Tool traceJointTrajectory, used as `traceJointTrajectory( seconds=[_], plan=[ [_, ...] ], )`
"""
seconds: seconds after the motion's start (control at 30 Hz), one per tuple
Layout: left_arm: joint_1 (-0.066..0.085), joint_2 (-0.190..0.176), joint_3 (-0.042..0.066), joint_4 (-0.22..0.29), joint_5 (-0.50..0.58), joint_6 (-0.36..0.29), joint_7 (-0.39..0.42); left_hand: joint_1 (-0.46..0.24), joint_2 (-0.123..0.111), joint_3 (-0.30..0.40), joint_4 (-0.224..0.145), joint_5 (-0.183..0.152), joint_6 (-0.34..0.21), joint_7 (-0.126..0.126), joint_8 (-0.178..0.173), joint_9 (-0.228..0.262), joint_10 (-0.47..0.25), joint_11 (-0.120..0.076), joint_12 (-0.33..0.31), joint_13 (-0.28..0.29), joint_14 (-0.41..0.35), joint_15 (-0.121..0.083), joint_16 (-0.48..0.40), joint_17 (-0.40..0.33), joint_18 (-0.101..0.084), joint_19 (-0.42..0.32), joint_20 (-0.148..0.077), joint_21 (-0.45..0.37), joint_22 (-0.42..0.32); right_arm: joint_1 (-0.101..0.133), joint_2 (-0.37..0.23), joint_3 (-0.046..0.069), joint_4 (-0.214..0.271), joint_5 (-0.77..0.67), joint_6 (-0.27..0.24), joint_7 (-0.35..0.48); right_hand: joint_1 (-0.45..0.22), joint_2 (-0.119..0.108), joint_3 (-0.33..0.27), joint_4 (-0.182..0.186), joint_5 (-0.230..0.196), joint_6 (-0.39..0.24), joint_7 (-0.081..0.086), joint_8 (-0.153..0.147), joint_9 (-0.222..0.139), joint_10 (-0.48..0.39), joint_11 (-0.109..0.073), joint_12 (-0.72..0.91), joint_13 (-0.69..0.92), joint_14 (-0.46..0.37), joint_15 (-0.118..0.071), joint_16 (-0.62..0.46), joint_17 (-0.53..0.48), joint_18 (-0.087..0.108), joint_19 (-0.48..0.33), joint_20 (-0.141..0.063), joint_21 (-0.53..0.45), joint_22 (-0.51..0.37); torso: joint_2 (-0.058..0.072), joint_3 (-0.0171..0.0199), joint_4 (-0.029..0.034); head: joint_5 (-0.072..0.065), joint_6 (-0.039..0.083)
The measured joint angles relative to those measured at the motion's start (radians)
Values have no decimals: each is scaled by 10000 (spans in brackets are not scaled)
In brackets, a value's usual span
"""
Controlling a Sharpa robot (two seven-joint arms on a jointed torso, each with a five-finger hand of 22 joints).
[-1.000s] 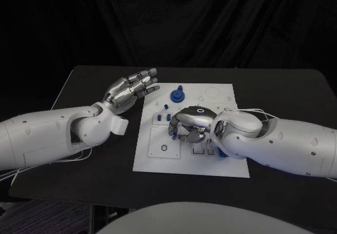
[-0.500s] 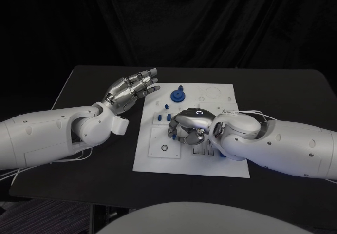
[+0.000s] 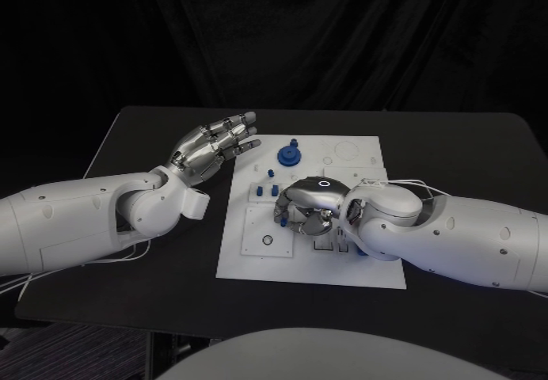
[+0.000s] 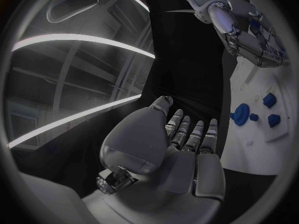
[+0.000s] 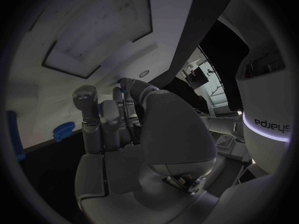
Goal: Assemble the parts on the task board
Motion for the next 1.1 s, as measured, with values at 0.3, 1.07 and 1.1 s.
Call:
traceJointTrajectory(
  seconds=[0.3, 1.07, 1.1],
  plan=[
    [-24, 2, 0, -9, 0, 23, 0, 0, 0, 28, -28, 0, 37, 36, 0, -1, 0, 0, 0, -1, 0, 0, 25, 9, -1, 0, 0, 41, 46, -36, 4, 21, -21, 0, 220, -86, -186, -186, -395, -63, 113, -870, 177, -619, -200, -2264, 519, -109, 66, -1149, 469, -463, -1366, 161, -979, 395, -1204, 41, -4, 1, 0, 16, 0],
    [-128, -117, 0, 15, 48, 38, 1, -42, -42, 98, -43, 0, 36, 36, 0, 7, 28, 28, 41, -2, 0, 0, 64, 8, 0, 71, -1, 40, 76, 796, -1274, 23, 977, 23, 186, -164, 125, -14, -1979, 375, -23, -1961, 105, -1146, -917, -4466, 846, 1147, 26, -2090, 812, -190, -2473, 634, -1504, 841, -1920, 7, -12, 8, -1, -58, 0],
    [-130, -117, 0, 19, 59, 38, 1, -41, -42, 98, -43, 0, 36, 36, 0, 7, 29, 29, 41, -1, 0, 0, 64, 8, 0, 71, -1, 40, 76, 880, -1381, 25, 1051, 30, 176, -180, 152, 12, -1995, 391, -23, -1883, 106, -1146, -938, -4378, 834, 1177, -12, -1999, 799, -143, -2417, 633, -1409, 829, -1810, 7, -17, 8, -2, -73, 0]
  ],
)
